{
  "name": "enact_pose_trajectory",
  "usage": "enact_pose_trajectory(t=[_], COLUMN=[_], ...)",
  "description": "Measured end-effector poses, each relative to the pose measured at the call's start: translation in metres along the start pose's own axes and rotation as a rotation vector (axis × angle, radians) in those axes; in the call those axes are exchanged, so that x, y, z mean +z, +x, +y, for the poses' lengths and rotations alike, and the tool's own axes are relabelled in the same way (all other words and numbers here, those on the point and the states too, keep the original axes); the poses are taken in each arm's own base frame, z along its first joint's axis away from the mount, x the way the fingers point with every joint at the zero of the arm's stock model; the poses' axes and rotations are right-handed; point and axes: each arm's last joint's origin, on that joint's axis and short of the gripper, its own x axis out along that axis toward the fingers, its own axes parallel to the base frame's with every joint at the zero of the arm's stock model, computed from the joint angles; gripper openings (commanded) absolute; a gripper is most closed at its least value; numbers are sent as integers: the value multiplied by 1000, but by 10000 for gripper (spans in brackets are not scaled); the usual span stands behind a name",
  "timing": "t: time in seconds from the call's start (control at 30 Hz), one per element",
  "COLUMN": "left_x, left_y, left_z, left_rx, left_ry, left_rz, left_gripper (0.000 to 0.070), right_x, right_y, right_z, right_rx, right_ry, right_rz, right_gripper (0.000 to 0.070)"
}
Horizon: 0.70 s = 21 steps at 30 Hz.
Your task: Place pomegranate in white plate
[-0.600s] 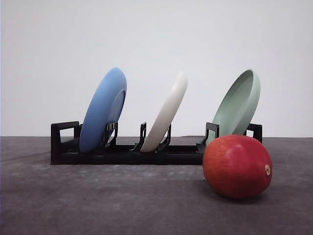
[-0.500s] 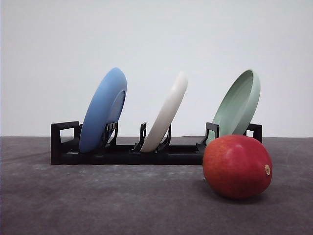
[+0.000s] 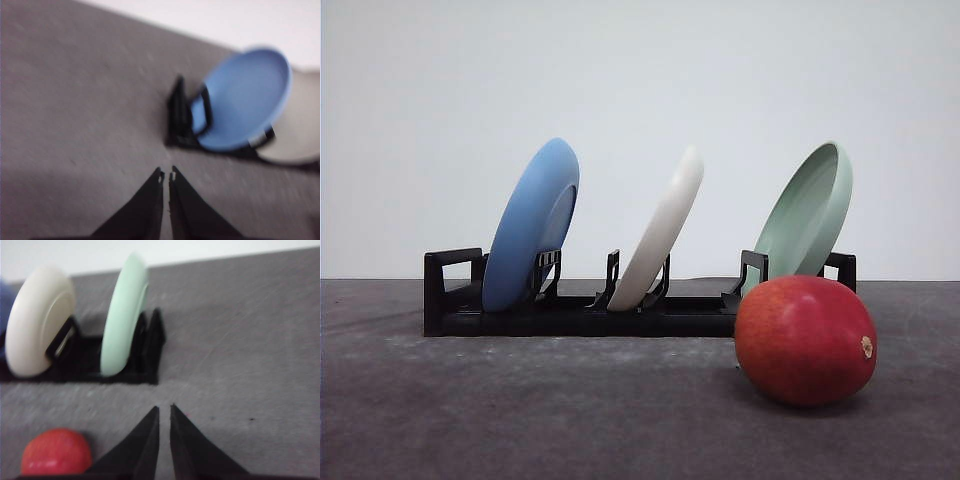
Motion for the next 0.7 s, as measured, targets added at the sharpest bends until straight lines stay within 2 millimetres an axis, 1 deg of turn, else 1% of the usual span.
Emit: enact_pose_trajectory(t=[0.17, 0.33, 0.53, 0.7], left_x=[9, 10, 13, 16], left_y=[26, 55, 76, 80], left_z=[-2, -11, -32, -48], left_rx=[-102, -189, -318, -411], left_ry=[32, 88, 208, 316], left_rz=[161, 260, 234, 167], left_gripper=[0, 0, 0, 0], right_x=[0, -1, 0, 2], right_y=[13, 18, 19, 20], right_z=[1, 7, 19, 27], right_rx=[44, 112, 218, 289], right_ry=[-46, -115, -182, -241], right_rz=[79, 111, 92, 67], right_gripper=[34, 34, 34, 35])
